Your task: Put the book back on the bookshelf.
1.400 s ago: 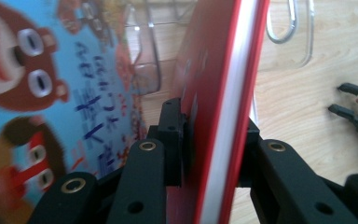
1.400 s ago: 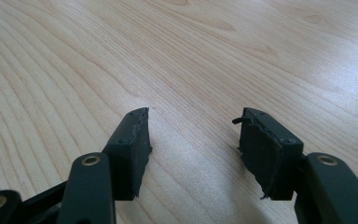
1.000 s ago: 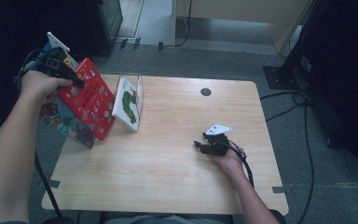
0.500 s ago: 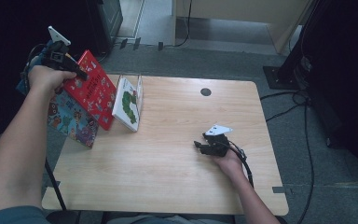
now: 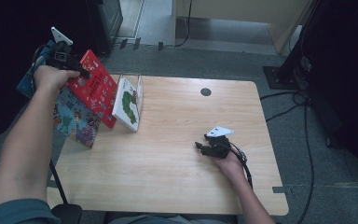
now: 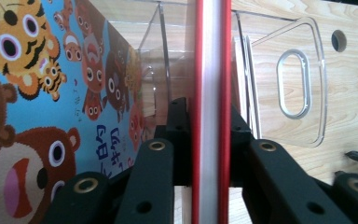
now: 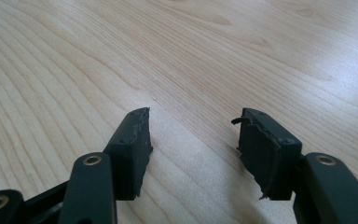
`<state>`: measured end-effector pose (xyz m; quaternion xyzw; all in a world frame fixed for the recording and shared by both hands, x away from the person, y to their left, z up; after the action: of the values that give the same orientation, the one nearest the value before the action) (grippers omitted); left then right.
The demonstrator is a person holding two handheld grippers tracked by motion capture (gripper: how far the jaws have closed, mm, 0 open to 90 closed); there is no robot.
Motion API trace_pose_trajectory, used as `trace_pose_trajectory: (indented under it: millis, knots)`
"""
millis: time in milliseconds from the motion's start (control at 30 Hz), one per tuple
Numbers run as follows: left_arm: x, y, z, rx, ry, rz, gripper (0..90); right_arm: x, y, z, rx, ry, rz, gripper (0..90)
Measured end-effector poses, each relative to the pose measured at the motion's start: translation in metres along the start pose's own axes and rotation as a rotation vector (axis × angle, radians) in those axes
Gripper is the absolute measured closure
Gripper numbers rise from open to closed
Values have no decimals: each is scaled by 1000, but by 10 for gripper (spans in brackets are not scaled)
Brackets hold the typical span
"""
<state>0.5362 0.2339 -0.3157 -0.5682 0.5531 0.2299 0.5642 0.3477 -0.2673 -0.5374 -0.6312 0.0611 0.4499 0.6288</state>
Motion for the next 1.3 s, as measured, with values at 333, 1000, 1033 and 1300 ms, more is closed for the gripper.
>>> trace_pose_trajectory:
  millis: [333, 1000, 1033, 1300]
  knots:
    - [-16, 2, 5, -9, 14, -12, 538, -1, 1, -1, 5, -3, 1, 428]
    - [-68, 19, -11, 49, 50, -109, 475, 0, 1, 0, -15, -24, 17, 340]
    - [-68, 21, -15, 57, 58, -110, 468, 0, 1, 0, -23, -26, 18, 327]
    - [-51, 33, -49, 109, 120, -102, 447, 0, 1, 2, -37, -37, 26, 271]
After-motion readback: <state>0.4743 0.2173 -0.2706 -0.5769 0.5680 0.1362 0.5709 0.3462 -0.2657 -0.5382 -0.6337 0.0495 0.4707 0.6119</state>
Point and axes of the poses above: each handheld gripper's, and its own axes: x roughly forward along the jaws, y roughly out of its underside, z roughly to its left, the point moved 2 cm from there along x, roughly forward along the jaws, and after that the axes turned 13 degrees about x, right-handed, at the moved point
